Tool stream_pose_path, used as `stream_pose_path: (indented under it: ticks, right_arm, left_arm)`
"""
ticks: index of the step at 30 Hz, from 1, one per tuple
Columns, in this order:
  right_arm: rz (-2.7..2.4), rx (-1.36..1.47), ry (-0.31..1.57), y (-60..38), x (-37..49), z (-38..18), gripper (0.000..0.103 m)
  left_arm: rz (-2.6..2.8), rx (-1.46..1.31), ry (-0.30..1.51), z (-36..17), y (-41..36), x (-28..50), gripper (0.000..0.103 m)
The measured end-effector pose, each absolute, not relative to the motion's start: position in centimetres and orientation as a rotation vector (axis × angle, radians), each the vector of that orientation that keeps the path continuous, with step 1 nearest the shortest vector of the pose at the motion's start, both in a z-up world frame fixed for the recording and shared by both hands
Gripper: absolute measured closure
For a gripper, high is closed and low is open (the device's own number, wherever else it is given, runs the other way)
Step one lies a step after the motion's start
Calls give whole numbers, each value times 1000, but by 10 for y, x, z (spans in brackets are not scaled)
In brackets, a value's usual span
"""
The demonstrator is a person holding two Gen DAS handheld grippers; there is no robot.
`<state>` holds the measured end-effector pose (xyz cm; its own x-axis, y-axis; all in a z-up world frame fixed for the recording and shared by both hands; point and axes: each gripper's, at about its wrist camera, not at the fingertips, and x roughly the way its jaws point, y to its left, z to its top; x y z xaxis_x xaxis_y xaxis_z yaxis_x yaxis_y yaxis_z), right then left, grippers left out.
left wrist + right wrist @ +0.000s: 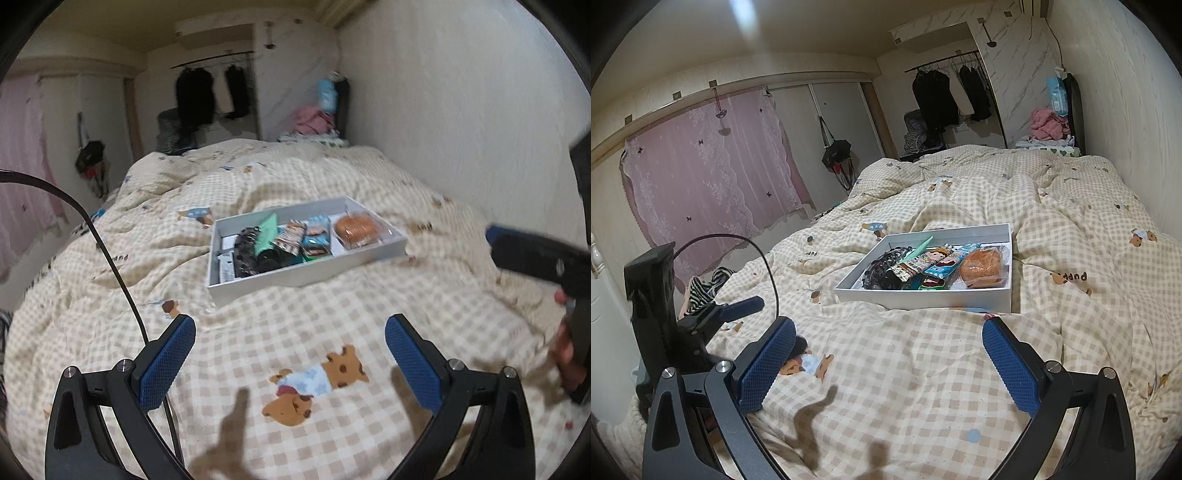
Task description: Organize objects
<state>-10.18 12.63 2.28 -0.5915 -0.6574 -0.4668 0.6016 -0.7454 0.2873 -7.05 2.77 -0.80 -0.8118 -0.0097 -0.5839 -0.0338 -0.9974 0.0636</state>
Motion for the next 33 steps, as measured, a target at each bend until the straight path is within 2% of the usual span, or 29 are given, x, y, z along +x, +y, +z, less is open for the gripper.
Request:
stream_pose_path:
  ticks: [4, 11, 18, 29, 33]
  right_arm:
    - [-2303, 728, -129, 126, -102, 23, 1]
    - [-2302, 728, -129, 126, -102, 23, 1]
    - [-2302, 730, -131, 126, -102, 23, 1]
    - [-2294, 739, -141, 125, -101, 21, 1]
    - [-2294, 738, -145, 126, -102, 21, 1]
  left_arm:
    - [2935, -925, 227, -9, 40, -65, 0]
    - [2952, -922, 132, -6, 29, -66, 0]
    - [2990, -861, 113, 3, 25, -60, 0]
    - [2915, -830, -236, 9, -16, -64, 0]
    - [2907, -855, -251, 8, -16, -66, 0]
